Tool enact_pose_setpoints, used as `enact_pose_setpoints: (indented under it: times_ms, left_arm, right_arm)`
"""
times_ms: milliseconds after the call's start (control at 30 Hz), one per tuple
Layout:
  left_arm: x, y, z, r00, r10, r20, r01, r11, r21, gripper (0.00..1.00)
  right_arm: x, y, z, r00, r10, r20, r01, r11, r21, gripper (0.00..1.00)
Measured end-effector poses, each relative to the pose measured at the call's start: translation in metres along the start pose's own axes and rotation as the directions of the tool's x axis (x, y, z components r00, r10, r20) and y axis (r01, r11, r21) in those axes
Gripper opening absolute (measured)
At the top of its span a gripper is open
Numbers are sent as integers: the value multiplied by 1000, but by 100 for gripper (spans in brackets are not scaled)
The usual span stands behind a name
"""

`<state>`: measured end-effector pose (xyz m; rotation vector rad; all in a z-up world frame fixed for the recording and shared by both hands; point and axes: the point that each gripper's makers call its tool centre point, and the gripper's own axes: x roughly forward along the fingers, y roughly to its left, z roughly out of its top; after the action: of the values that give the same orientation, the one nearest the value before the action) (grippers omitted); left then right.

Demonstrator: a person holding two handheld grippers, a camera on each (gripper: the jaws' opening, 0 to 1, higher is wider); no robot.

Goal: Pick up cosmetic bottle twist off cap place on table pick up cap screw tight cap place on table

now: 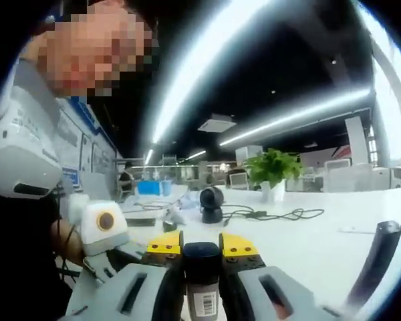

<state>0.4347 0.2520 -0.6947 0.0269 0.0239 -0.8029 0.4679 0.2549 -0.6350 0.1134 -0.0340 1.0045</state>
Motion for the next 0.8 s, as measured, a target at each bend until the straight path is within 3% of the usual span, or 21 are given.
enact_pose_setpoints:
  times_ms: [167,267,333,433,567,800]
  left_arm:
    - [-1,10,-2,999,33,-2,-33,999,-21,11]
    - [-1,16,-3,998,58,-4,-58,998,-36,11]
    - [-1,18,-2,998,65,0,-65,997,-49,11]
    - [-2,21,-2,996,86,2,-86,995,-51,11]
    - [-2,25,-2,994,109,3,-109,993,-46,11]
    - [-4,24,1,993,115,15,-114,993,-43,11]
  right_arm:
    - [5,-22,0,998,-70,8,70,997,-17,12]
    - [11,-33,-5,994,-109,-2,109,992,-57,12]
    - [15,-44,-12,986,-162,-25,161,986,-38,12]
    - [21,-61,-20,972,-232,-36,231,972,-27,12]
    - [26,-86,-27,939,-341,-33,340,940,-33,12]
    - [34,-101,-37,907,-419,-23,417,907,-63,12]
